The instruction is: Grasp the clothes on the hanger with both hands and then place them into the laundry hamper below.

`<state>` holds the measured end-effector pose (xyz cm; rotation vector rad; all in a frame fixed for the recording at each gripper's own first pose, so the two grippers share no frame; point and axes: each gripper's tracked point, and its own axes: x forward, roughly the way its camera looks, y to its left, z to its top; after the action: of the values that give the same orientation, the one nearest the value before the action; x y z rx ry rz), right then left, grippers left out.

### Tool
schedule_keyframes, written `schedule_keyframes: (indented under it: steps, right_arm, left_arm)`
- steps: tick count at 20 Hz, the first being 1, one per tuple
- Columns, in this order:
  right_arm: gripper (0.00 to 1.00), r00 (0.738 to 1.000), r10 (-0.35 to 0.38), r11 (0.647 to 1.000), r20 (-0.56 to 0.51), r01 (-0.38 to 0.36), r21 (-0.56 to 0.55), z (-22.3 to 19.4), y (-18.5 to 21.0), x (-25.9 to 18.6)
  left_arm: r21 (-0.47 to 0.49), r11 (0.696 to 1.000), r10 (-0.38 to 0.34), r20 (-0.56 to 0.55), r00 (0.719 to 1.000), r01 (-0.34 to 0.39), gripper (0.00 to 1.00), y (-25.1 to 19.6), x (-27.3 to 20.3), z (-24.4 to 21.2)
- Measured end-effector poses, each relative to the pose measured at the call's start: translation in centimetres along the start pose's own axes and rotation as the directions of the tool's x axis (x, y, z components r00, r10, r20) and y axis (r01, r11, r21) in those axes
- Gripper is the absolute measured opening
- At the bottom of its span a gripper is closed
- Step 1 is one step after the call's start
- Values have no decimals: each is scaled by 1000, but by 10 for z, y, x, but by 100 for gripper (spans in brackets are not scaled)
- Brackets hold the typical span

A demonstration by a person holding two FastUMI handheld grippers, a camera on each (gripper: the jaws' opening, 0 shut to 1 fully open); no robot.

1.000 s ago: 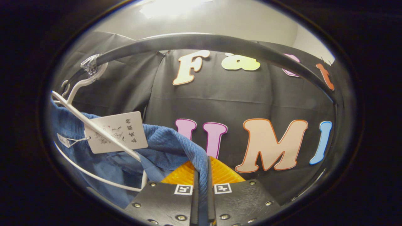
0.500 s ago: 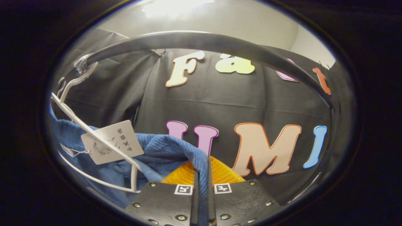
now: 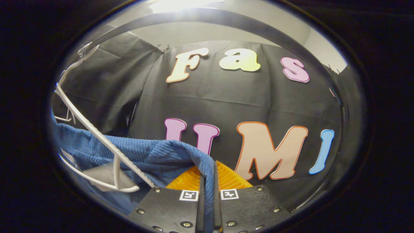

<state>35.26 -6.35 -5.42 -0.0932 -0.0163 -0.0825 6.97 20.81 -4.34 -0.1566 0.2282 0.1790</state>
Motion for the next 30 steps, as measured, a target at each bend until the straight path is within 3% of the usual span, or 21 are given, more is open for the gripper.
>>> schedule_keyframes:
  steps: [9, 18, 26, 30]
  right_arm:
    - [11, 992, 9, 1000, -127, -5, 29, -65, 3, -26]
    - [10, 967, 18, 1000, -254, -16, 10, -127, 4, -74]
    - [11, 946, 3, 1000, -325, 0, 9, -156, -10, -126]
    - [11, 946, 24, 1000, -324, -18, 24, -148, -7, -150]
  left_arm:
    - [-37, 999, 13, -38, 999, -14, 5, 8, 7, -48]
    - [14, 999, 46, -77, 996, -46, 6, 12, -8, -103]
    - [40, 999, 15, -129, 991, -10, 6, -23, -31, -149]
    - [88, 995, -42, -147, 988, 55, 6, -61, -32, -162]
